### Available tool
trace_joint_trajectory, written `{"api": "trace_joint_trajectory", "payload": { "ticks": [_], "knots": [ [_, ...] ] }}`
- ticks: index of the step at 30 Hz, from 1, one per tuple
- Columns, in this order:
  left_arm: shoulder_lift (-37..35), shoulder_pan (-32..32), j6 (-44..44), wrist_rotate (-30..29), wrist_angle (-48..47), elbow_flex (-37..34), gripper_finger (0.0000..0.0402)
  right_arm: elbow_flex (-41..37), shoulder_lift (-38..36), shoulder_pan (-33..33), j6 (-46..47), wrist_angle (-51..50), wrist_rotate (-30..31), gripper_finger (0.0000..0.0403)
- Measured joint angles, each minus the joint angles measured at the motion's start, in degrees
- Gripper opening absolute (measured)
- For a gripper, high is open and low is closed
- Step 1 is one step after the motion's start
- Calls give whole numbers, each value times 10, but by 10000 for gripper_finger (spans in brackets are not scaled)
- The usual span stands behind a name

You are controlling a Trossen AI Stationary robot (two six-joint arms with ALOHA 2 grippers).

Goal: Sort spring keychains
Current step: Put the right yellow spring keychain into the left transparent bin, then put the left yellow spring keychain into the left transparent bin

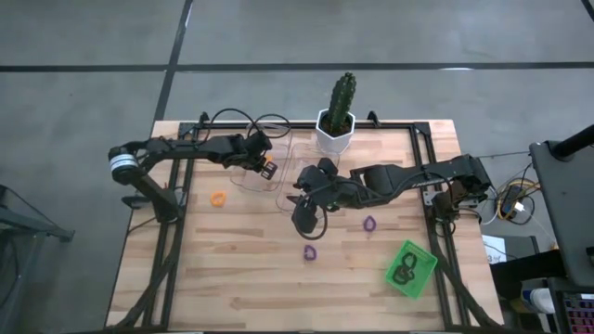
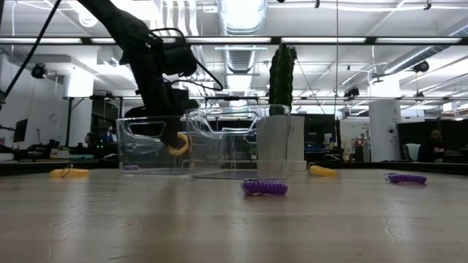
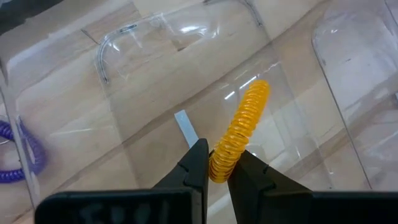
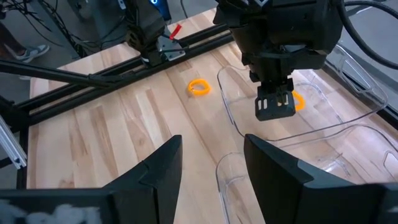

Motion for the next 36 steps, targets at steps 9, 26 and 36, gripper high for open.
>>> {"api": "trace_joint_trajectory", "payload": {
  "ticks": [9,26,36],
  "knots": [
    [-2,-3,-31,2,6,0,75,0,0,0,0,0,0,169],
    [-2,-3,-67,-37,8,0,390,0,0,0,0,1,0,169],
    [-2,-4,-77,-36,9,0,392,0,0,0,0,1,0,169]
  ]
}}
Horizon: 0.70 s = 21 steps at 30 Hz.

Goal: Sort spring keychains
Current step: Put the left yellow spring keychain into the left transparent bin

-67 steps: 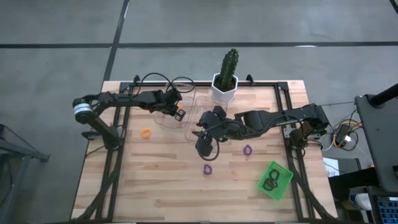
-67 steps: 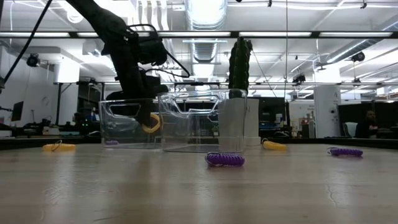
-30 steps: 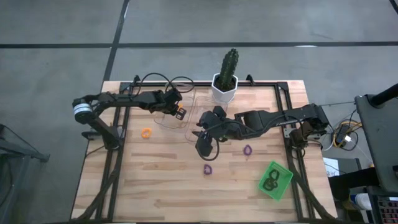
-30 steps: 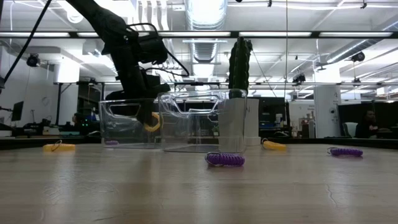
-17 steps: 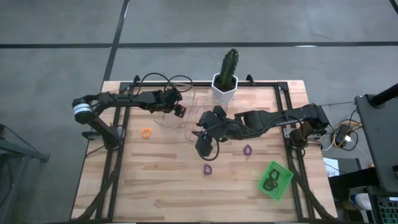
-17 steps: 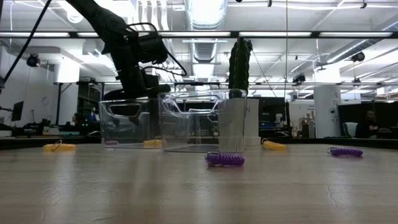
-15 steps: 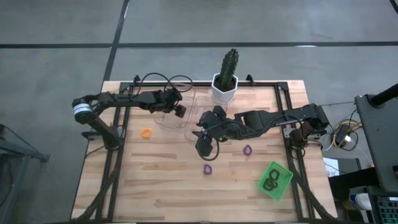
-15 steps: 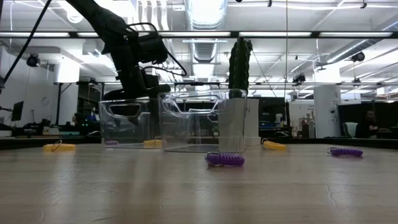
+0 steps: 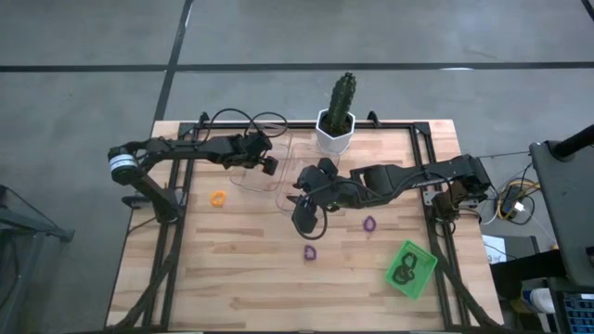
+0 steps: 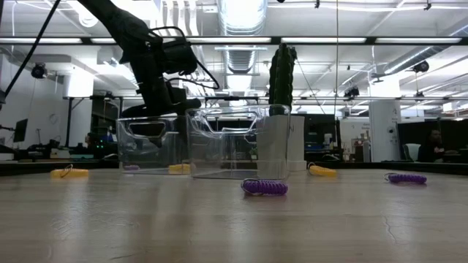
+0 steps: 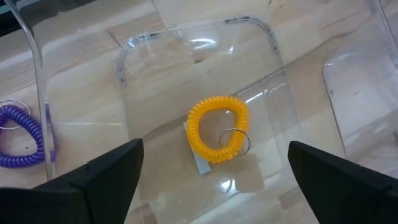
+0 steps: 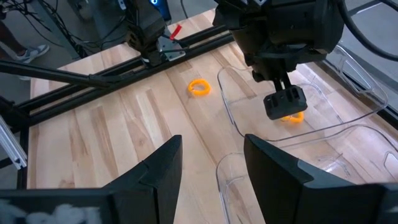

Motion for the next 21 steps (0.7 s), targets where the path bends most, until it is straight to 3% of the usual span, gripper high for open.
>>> {"api": "trace_joint_trajectory", "payload": {
  "ticks": [6,11,13,18,21],
  "knots": [
    [-1,0,-45,26,1,0,392,0,0,0,0,0,0,169],
    [-16,-2,32,79,-48,32,392,0,0,0,0,0,0,169],
    [-33,-3,32,69,-87,52,392,0,0,0,0,0,0,169],
    [-102,-5,18,-24,-207,110,392,0,0,0,0,0,0,169],
    [-149,-13,-14,-38,-281,136,392,0,0,0,0,1,0,169]
  ]
}}
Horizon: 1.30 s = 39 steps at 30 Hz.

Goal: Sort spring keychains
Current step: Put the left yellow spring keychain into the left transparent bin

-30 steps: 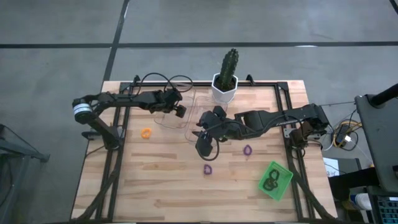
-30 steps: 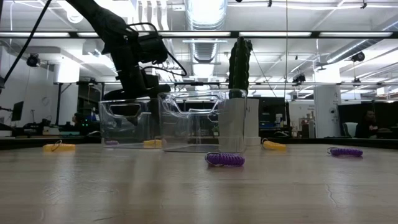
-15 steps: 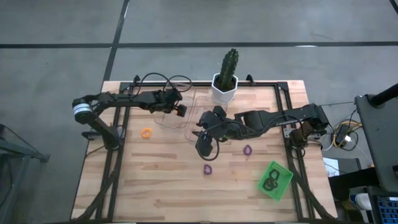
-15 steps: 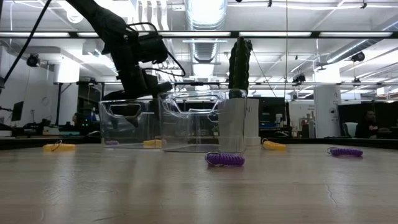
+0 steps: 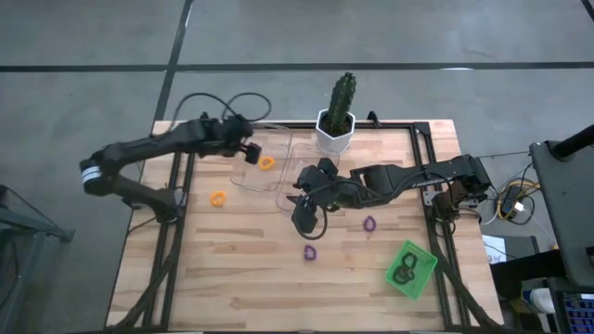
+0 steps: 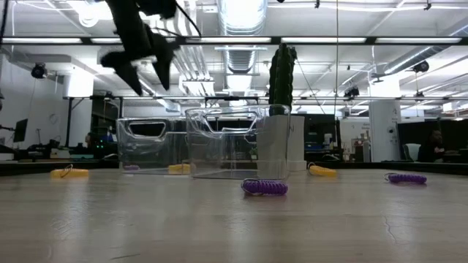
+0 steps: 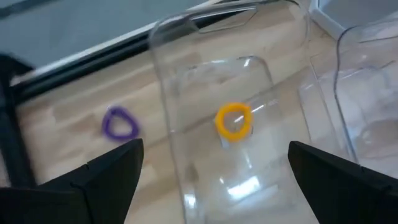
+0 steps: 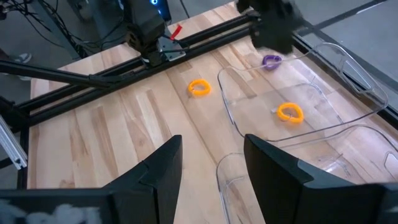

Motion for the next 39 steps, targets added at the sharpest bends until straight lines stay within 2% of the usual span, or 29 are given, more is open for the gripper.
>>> {"api": "trace_joint_trajectory", "payload": {
  "ticks": [5,7,10,13,15,20,24,28,35,39],
  "knots": [
    [-75,-40,-81,-2,-95,4,392,0,0,0,0,0,0,169],
    [-98,-67,-122,-21,-140,-3,392,0,0,0,0,0,0,169],
    [-120,-115,-207,-51,-223,-15,392,0,0,0,0,0,0,169],
    [-130,-167,-291,-51,-297,-31,392,0,0,0,0,0,0,169],
    [-131,-205,-326,-43,-311,-48,392,0,0,0,0,0,0,169],
    [-124,-287,-348,8,-285,-104,392,0,0,0,0,0,0,169],
    [-117,-321,-345,39,-264,-151,392,0,0,0,0,0,0,169],
    [-112,-324,-340,76,-218,-199,392,0,0,0,0,0,0,169],
    [-112,-316,-218,73,-32,-280,392,0,0,0,0,0,0,169],
    [-113,-294,-189,71,-21,-303,392,0,0,0,0,0,0,169]
  ]
}}
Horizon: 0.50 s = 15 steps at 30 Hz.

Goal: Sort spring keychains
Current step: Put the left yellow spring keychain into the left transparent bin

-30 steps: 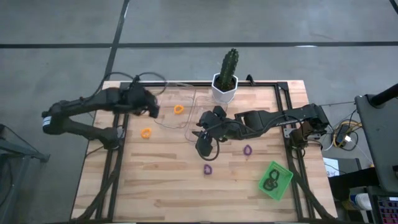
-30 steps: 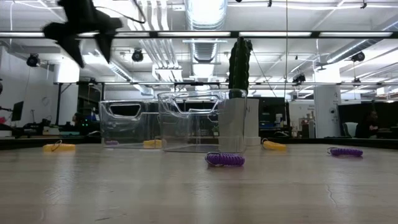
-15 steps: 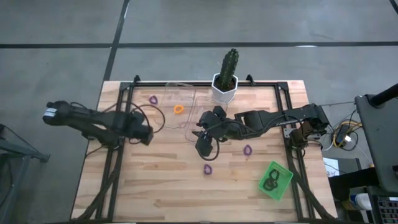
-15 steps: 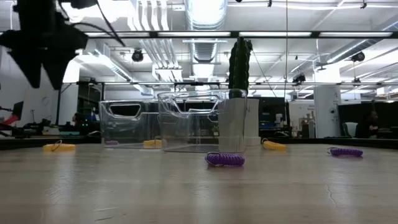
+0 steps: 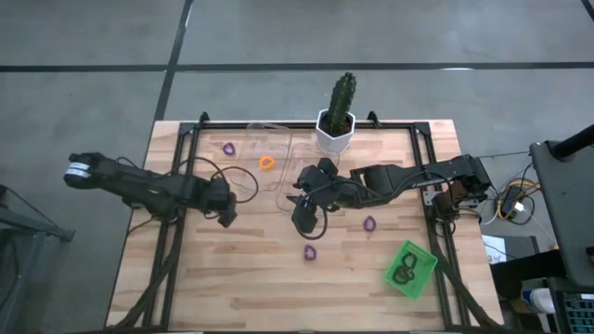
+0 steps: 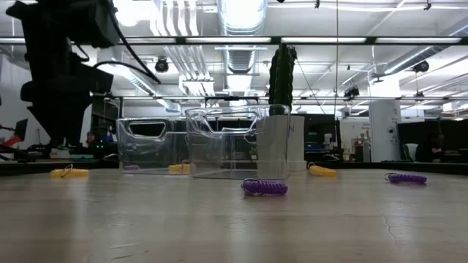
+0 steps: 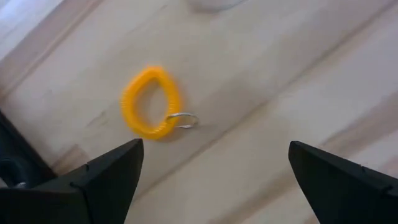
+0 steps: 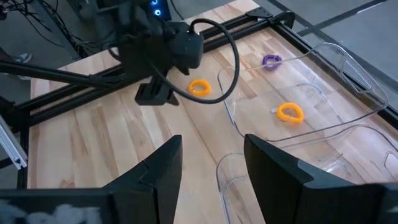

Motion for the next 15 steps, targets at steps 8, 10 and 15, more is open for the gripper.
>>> {"api": "trace_joint_trajectory", "payload": {
  "ticks": [8,10,15],
  "knots": [
    [2,44,91,4,60,-21,392,0,0,0,0,0,0,169],
    [2,53,110,15,72,-21,392,0,0,0,0,0,0,169],
    [2,78,134,16,72,-25,392,0,0,0,3,1,-1,169]
  ]
}}
